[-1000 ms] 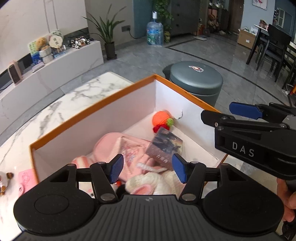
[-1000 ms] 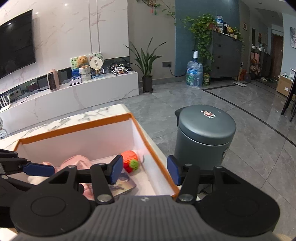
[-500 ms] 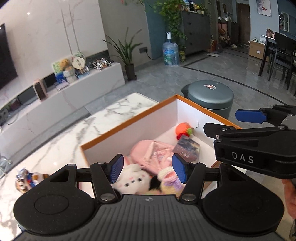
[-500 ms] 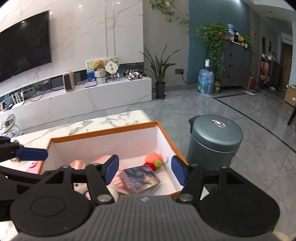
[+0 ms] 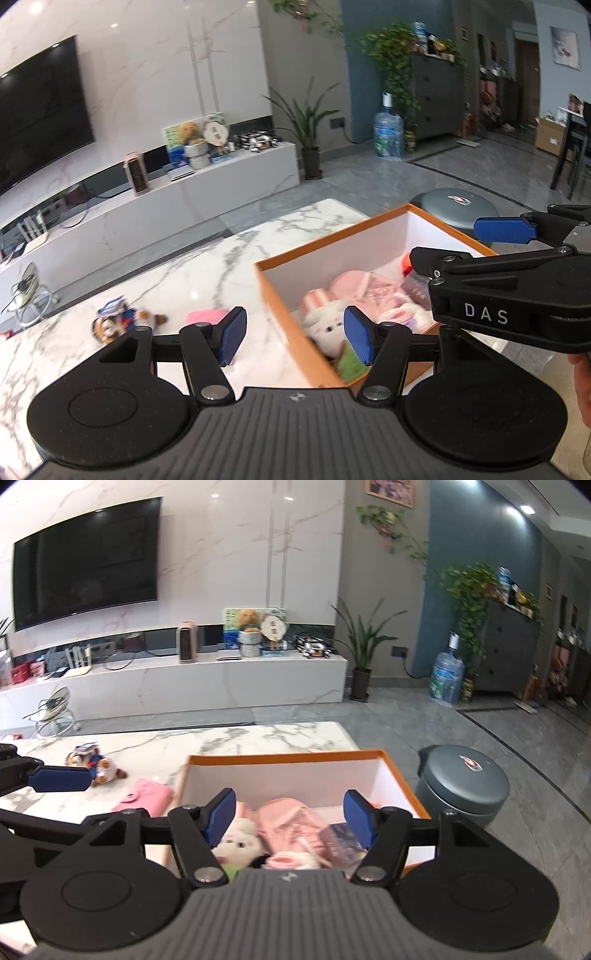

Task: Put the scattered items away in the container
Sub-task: 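Lift both open tools out of the box and back over the table, then reach the left tool to the plush bear while the right tool reaches the pink wallet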

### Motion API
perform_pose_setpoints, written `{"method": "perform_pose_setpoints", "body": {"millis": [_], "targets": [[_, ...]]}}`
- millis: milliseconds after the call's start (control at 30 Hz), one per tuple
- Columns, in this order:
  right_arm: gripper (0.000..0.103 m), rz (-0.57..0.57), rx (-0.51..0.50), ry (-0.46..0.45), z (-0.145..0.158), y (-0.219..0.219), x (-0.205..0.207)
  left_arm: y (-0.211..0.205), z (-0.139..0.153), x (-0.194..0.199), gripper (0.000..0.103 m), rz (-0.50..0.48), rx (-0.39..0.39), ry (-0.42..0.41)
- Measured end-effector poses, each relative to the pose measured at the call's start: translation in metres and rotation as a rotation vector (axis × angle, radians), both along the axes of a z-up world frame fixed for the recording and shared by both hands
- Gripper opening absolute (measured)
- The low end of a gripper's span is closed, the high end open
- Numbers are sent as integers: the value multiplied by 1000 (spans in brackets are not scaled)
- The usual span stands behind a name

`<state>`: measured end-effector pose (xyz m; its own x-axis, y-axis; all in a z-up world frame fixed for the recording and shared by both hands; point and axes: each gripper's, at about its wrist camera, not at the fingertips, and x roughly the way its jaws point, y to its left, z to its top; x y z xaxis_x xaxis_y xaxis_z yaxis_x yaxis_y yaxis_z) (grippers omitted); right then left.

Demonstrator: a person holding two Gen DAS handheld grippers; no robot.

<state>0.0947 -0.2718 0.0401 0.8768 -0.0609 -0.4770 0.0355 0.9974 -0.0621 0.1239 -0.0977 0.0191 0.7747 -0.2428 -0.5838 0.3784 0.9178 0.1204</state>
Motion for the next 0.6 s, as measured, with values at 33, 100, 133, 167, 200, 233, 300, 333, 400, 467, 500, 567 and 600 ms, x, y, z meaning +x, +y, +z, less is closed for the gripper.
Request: {"method": "perform_pose_setpoints", "body": {"millis": [33, 100, 133, 167, 200, 233, 300, 333, 400, 467, 500, 567, 600], "targets": [[67, 12, -7, -2, 1, 7, -2, 7, 1, -3, 69, 12, -6, -3], [67, 36, -23, -7, 4, 22, -5, 21, 2, -8, 69, 36, -18, -7], [67, 48, -31, -9, 5, 30, -6, 28, 3, -11, 69, 49, -23, -9], [67, 60, -38, -10, 6, 38, -8, 35, 4, -14, 69, 61, -29, -10], [67, 73, -44, -12, 6, 45, -9, 42, 4, -16, 69, 73, -35, -11], [67, 85, -51, -12, 7, 53, -10, 49, 4, -18, 69, 86, -39, -11], [67, 111, -65, -13, 7, 69, -13, 63, 3, -22, 69, 113, -47, -8], [67, 125, -71, -11, 7, 77, -14, 70, 2, -24, 69, 127, -50, -5], [67, 152, -86, -6, 6, 93, -16, 85, 0, -28, 69, 153, -56, 1], [67, 179, -97, 0, 4, 108, -17, 99, -2, -32, 69, 179, -64, 10], [67, 192, -102, 4, 4, 116, -18, 105, -3, -34, 69, 190, -69, 15], [67, 216, -113, 11, 1, 129, -19, 117, -5, -36, 69, 211, -79, 23], [67, 226, -118, 14, -1, 136, -19, 123, -7, -36, 69, 220, -82, 26]]}}
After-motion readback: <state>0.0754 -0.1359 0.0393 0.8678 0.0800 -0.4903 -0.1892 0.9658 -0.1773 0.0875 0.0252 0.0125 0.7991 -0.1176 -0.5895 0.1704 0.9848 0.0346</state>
